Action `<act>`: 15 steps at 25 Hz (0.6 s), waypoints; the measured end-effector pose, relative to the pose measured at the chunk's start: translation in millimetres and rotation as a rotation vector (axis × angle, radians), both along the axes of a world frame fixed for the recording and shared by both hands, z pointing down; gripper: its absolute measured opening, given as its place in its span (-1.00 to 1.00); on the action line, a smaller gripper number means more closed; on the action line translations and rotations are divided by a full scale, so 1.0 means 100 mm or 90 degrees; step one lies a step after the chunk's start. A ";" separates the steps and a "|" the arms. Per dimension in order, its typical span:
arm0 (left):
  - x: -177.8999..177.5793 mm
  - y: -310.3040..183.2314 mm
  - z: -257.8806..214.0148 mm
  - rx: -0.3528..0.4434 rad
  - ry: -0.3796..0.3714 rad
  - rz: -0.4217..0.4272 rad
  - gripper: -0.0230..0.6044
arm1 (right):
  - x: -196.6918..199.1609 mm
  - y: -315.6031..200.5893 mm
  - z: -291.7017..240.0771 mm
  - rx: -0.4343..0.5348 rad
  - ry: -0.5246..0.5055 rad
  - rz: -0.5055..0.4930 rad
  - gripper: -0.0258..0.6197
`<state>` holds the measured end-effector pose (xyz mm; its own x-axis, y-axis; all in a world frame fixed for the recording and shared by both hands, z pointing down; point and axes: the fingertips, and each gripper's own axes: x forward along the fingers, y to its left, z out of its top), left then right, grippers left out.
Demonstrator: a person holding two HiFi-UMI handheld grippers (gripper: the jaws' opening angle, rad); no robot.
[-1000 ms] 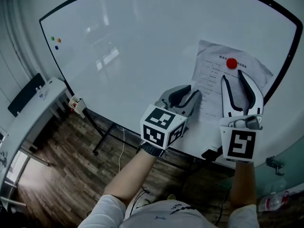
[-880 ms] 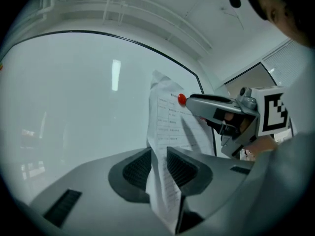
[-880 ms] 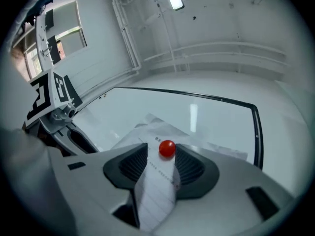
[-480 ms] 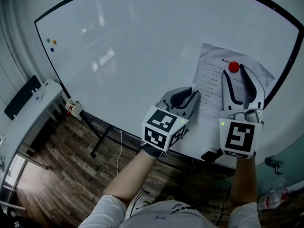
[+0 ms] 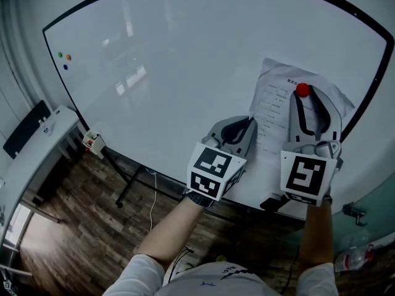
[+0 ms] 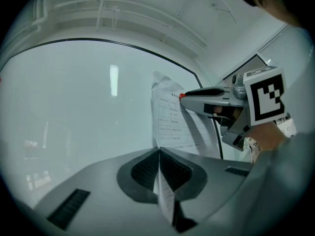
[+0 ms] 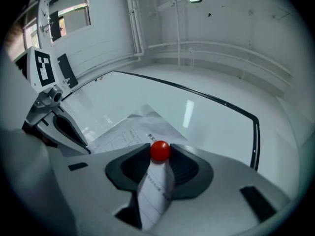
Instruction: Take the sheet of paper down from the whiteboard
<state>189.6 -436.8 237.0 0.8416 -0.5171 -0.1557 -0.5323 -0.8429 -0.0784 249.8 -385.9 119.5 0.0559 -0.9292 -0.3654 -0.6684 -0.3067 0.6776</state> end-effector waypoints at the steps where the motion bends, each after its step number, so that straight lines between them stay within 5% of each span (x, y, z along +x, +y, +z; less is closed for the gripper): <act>1: -0.03 0.02 0.01 0.000 0.003 0.000 -0.88 | -0.03 0.02 0.02 -0.001 -0.001 0.000 -0.52; 15: -0.32 0.19 0.31 -0.032 0.016 0.012 -0.88 | -0.28 0.29 0.26 -0.001 -0.124 -0.157 -0.52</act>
<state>157.8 -417.7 267.8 0.8478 -0.5082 -0.1514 -0.5170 -0.8557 -0.0229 221.8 -356.6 145.0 -0.1019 -0.9239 -0.3688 -0.8395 -0.1190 0.5301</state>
